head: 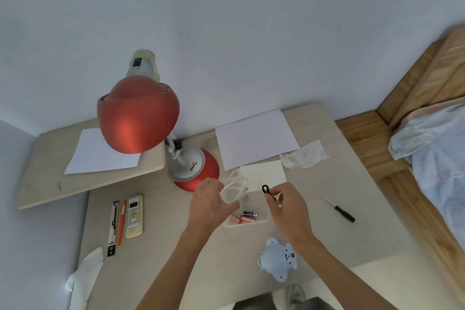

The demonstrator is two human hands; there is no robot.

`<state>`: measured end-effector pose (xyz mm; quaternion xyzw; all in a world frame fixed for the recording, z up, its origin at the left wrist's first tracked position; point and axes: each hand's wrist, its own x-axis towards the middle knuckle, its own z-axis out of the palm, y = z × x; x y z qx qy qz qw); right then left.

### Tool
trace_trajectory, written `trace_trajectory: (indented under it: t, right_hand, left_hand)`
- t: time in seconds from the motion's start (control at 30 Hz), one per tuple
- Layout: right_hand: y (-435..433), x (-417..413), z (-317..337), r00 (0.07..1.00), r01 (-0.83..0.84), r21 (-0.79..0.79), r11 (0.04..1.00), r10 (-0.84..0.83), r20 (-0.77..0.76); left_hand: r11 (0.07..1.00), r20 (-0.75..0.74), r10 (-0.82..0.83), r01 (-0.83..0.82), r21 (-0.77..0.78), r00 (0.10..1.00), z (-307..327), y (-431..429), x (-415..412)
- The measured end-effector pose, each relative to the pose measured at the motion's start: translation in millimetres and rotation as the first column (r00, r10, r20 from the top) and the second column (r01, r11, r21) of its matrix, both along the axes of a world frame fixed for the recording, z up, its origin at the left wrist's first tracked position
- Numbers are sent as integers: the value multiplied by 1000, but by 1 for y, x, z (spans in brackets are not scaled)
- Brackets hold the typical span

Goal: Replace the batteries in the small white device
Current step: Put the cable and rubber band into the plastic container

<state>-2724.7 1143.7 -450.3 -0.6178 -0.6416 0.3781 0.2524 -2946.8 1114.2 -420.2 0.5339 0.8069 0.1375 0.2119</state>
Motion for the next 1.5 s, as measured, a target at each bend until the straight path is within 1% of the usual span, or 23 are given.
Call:
trace_trajectory:
  t: [0.1,0.2,0.37,0.5,0.6,0.77,0.87,1.0,1.2,1.33,1.43,1.5]
  right_hand:
    - [1,-18,-18,998,-9,3,1000,9,68]
    - [3,-31,-39,991,-2,0,1000,2,132]
    - [4,-41,-72,965,11,-11,1000,-7,262]
    - [-2,-42,-85,941,14,8,1000,-16,339]
    - [-7,-42,-88,934,34,42,999,-46,353]
    - [-13,-41,-90,930,74,28,997,-79,358]
    - [-14,-40,-90,928,77,24,997,-81,364]
    - [-14,-37,-89,924,45,39,998,-56,379]
    - [-15,-17,-72,952,79,9,997,-78,296]
    - [-11,8,-55,957,91,55,994,-102,271]
    - [-5,35,-48,944,80,109,991,-111,312]
    - [0,56,-50,922,47,131,990,-93,377]
  left_hand:
    - [999,28,-49,49,-9,998,-20,10,-2]
    - [995,19,-97,97,-22,995,-46,18,-2]
    - [990,48,-127,129,-51,991,-81,23,-4]
    - [990,45,-140,141,-6,989,-102,20,-6]
    - [989,35,-146,146,8,989,-108,19,-6]
    - [987,-1,-159,159,9,987,-114,17,-5]
    - [982,-56,-187,188,10,981,-118,17,-3]
    - [972,-171,-234,236,-13,957,-118,16,-1]
    - [964,-247,-263,263,-32,933,-95,4,-6]
    - [968,-280,-231,248,28,932,-82,-8,-14]
    - [975,-322,-202,221,23,925,-76,-18,-14]
    - [980,-342,-184,200,11,921,-78,-25,-14]
